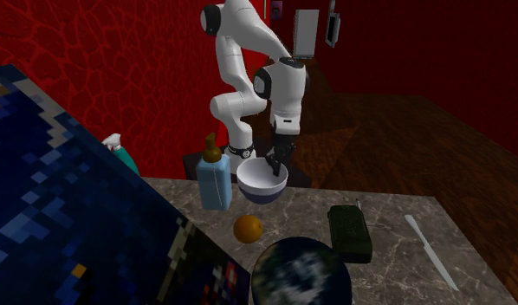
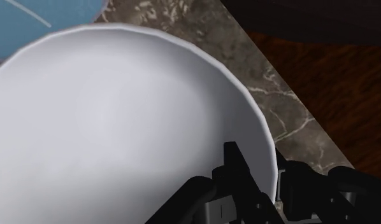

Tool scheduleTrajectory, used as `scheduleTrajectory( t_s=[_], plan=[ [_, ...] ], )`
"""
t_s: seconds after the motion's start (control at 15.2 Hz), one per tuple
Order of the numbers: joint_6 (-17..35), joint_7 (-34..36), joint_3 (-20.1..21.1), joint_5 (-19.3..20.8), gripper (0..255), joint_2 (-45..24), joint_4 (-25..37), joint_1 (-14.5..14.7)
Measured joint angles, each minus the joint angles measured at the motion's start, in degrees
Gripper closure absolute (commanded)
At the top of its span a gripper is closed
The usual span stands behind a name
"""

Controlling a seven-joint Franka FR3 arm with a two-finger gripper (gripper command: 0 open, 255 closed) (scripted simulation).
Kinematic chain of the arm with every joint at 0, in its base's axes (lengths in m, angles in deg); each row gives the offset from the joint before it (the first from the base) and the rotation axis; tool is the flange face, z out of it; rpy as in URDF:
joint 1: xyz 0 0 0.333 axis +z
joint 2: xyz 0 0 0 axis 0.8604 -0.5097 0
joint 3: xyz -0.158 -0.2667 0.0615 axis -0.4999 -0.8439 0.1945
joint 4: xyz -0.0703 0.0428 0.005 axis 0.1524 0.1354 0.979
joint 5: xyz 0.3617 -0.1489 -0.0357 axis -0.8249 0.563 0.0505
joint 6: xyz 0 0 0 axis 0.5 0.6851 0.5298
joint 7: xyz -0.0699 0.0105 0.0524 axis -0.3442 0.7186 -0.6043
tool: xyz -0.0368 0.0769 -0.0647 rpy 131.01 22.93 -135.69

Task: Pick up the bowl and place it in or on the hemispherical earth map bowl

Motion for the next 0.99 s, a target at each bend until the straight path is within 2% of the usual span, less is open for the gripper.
scheduleTrajectory(
  t_s=[0.99],
  plan=[
    [-13.1, -1.2, -0.1, -0.6, 255, 4.7, 8.5, 0.2]
  ],
)
